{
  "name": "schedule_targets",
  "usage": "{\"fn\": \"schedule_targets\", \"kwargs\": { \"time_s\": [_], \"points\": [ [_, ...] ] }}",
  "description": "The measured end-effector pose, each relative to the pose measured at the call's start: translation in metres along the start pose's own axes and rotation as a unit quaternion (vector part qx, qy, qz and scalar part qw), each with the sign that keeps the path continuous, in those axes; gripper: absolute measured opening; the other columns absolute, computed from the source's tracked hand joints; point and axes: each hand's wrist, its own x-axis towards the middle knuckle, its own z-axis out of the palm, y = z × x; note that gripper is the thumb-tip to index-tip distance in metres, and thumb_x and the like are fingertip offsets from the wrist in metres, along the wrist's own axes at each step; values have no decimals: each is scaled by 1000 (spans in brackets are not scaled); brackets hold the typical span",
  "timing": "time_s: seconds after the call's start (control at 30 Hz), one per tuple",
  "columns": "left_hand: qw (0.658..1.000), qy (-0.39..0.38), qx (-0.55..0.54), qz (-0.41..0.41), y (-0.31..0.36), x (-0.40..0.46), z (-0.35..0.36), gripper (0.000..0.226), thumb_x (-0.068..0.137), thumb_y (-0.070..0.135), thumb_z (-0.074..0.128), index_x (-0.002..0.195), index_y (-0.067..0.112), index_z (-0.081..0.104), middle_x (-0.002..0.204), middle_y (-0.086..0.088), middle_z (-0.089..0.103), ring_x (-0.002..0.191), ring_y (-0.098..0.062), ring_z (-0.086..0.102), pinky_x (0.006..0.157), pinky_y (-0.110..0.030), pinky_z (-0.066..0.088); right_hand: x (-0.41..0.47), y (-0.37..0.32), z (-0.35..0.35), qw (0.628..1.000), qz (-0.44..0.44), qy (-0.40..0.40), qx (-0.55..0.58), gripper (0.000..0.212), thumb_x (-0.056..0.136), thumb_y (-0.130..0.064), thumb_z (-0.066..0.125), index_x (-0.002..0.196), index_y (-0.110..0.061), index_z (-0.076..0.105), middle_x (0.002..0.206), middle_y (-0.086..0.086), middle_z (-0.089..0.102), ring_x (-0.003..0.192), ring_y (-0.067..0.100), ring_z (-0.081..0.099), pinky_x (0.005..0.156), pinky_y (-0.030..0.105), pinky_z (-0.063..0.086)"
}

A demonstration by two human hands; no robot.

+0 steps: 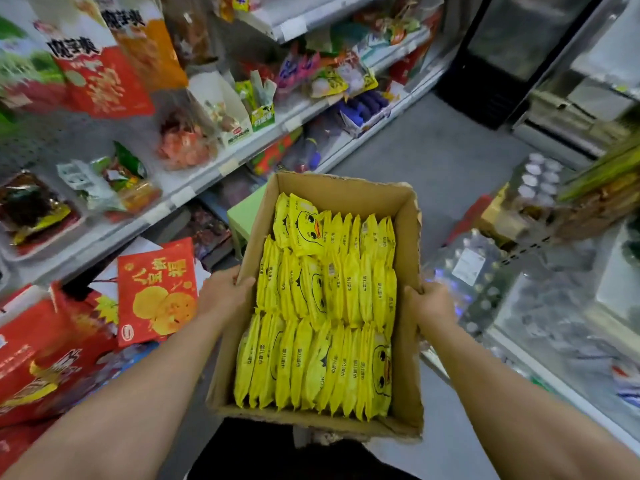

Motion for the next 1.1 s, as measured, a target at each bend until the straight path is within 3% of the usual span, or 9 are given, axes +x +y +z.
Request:
{"fn": "schedule_targets", "kwargs": {
  "time_s": [0.1, 0.17, 0.27, 0.4, 0.5, 0.6, 0.73, 0.87, 1.1],
  "points": [
    [1000, -13, 5, 1, 11, 69, 1, 26, 88, 34, 62, 110, 25, 72, 100, -10, 72, 93, -30, 65, 72, -31, 43, -3, -81, -16, 999, -6, -20, 33, 23, 83, -31, 57, 69, -14, 63, 58, 5, 61, 58, 25, 60, 60, 32, 49],
    [1000, -22, 7, -2, 16, 120, 4, 22, 88, 32, 64, 107, 26, 73, 98, -10, 73, 91, -30, 66, 70, -30, 42, 20, -112, -8, 999, 14, -9, 52, 28, 85, -22, 60, 61, -9, 57, 55, 7, 56, 54, 24, 54, 53, 30, 41],
    [999, -40, 13, -9, 22, 196, 3, 24, 87, 34, 65, 109, 28, 72, 98, -9, 73, 92, -29, 67, 74, -33, 47, 58, -151, 15, 998, 46, 9, 47, 35, 87, -25, 61, 58, -9, 52, 55, 8, 55, 60, 27, 55, 54, 31, 40],
    [998, -57, 32, 4, 40, 279, 0, 33, 88, 30, 65, 120, 32, 68, 106, -12, 72, 98, -30, 67, 75, -33, 46, 102, -200, 42, 995, 84, 2, 50, 27, 90, -29, 60, 77, -5, 63, 69, 13, 64, 72, 30, 62, 63, 32, 44],
    [996, -63, 65, -8, 52, 336, 0, 33, 88, 31, 65, 121, 27, 68, 108, -17, 70, 102, -34, 65, 79, -34, 47, 135, -229, 62, 992, 109, -7, 63, 26, 90, -30, 61, 78, -7, 63, 76, 15, 67, 77, 32, 64, 66, 32, 44],
    [993, -71, 91, -4, 54, 386, 7, 28, 88, 35, 64, 113, 23, 72, 102, -16, 72, 97, -34, 66, 79, -36, 48, 165, -250, 85, 988, 135, -11, 79, 27, 92, -29, 61, 74, -9, 58, 74, 14, 62, 76, 30, 61, 65, 31, 41],
    [994, -80, 72, -9, 50, 432, 11, 35, 80, 46, 57, 112, 36, 67, 91, 1, 74, 89, -25, 68, 78, -36, 53, 191, -272, 114, 985, 155, -12, 81, 34, 94, -27, 58, 65, -10, 51, 61, 9, 56, 68, 31, 60, 60, 32, 43],
    [995, -83, 61, -5, 53, 467, 13, 36, 87, 34, 62, 123, 37, 64, 101, 3, 74, 92, -20, 66, 80, -29, 49, 207, -289, 137, 982, 166, -9, 84, 39, 96, -25, 56, 59, -15, 44, 56, 2, 49, 64, 27, 53, 59, 29, 35],
    [993, -84, 84, 10, 38, 514, 18, 34, 90, 30, 64, 123, 28, 66, 111, -7, 71, 99, -27, 65, 84, -31, 48, 225, -306, 172, 983, 159, -10, 86, 17, 96, -26, 57, 85, -16, 65, 70, 8, 61, 70, 28, 56, 64, 32, 45]
  ]
}}
